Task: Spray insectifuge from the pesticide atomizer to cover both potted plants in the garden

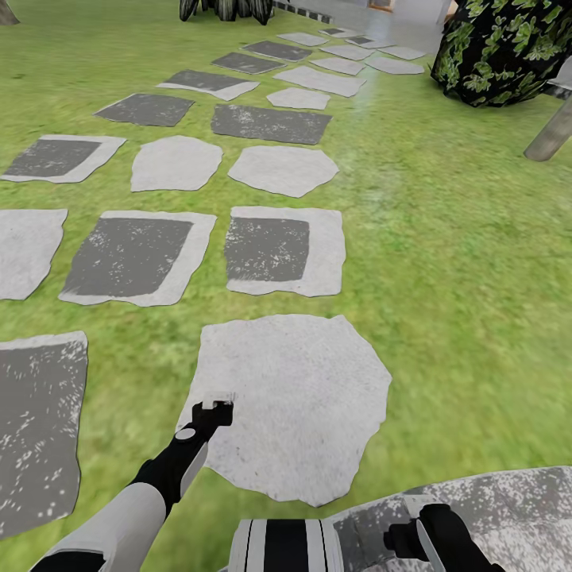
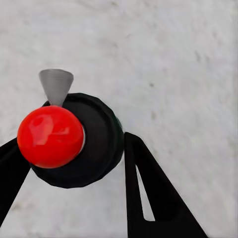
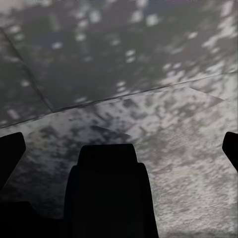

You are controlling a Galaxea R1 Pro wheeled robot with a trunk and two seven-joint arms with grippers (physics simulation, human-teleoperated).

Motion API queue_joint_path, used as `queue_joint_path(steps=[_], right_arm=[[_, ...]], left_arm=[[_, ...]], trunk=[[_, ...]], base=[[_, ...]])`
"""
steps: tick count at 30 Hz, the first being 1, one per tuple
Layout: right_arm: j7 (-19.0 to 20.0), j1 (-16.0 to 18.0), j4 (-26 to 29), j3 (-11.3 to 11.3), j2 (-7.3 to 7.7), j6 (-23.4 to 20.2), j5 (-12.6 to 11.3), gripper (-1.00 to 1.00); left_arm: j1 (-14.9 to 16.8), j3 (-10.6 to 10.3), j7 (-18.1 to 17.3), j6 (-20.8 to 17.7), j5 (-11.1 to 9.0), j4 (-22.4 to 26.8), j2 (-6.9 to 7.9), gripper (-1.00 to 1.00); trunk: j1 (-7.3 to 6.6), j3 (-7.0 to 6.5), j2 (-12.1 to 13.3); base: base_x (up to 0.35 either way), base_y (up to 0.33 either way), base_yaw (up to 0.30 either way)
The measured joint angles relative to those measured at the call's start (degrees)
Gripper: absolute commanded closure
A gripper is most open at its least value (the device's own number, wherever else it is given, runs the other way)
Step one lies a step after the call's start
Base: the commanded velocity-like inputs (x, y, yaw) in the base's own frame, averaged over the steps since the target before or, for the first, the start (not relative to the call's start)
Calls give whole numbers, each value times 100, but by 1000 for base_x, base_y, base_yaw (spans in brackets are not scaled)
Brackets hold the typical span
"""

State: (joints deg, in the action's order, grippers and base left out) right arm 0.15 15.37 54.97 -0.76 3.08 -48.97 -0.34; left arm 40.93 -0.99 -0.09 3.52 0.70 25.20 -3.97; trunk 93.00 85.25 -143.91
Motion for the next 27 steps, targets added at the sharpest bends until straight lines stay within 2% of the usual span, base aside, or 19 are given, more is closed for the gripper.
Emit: queue_joint_path(steps=[15, 27], right_arm=[[1, 0, -1, 0, 0, 0, -2, -100], [-7, 0, -1, 16, -1, 8, 24, -100]], left_arm=[[0, -6, 1, -4, -1, 0, 0, 100], [0, 10, 12, -10, -6, 24, 7, 100]], trunk=[[0, 0, 0], [-31, -265, 16]], base=[[0, 0, 0], [0, 0, 0]])
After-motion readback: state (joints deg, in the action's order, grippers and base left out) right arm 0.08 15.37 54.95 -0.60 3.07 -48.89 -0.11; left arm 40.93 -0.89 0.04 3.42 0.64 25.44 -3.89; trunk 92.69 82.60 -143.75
